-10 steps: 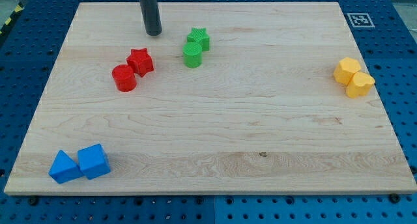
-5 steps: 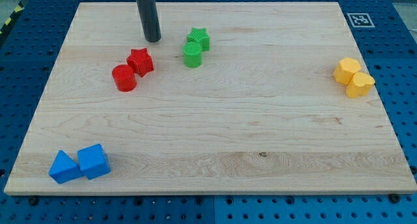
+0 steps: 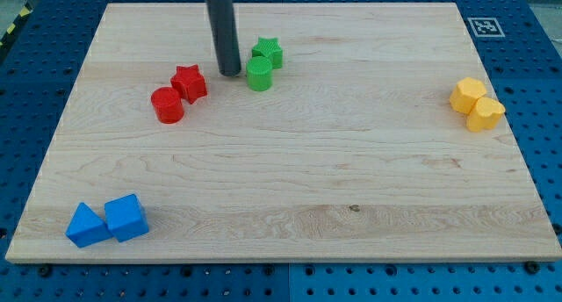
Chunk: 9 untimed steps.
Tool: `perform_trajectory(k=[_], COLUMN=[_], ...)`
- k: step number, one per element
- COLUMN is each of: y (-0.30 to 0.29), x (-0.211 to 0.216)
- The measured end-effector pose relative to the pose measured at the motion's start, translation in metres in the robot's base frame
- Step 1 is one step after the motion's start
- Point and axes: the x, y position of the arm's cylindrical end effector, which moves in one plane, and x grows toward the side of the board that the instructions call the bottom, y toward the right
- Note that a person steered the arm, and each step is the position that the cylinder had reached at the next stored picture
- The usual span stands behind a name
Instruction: Move the red star towards the top left
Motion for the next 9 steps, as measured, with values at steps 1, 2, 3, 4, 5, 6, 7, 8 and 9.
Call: perform_trajectory(k=[1, 2, 3, 4, 5, 6, 7, 8, 9], y=[0.019, 0.033, 0.017, -0.02, -0.053, -0.064, -0.067, -0.072, -0.076], x=[0.024, 0.049, 0.068, 0.066, 0.038, 0.022, 0.02, 0.013, -0.006])
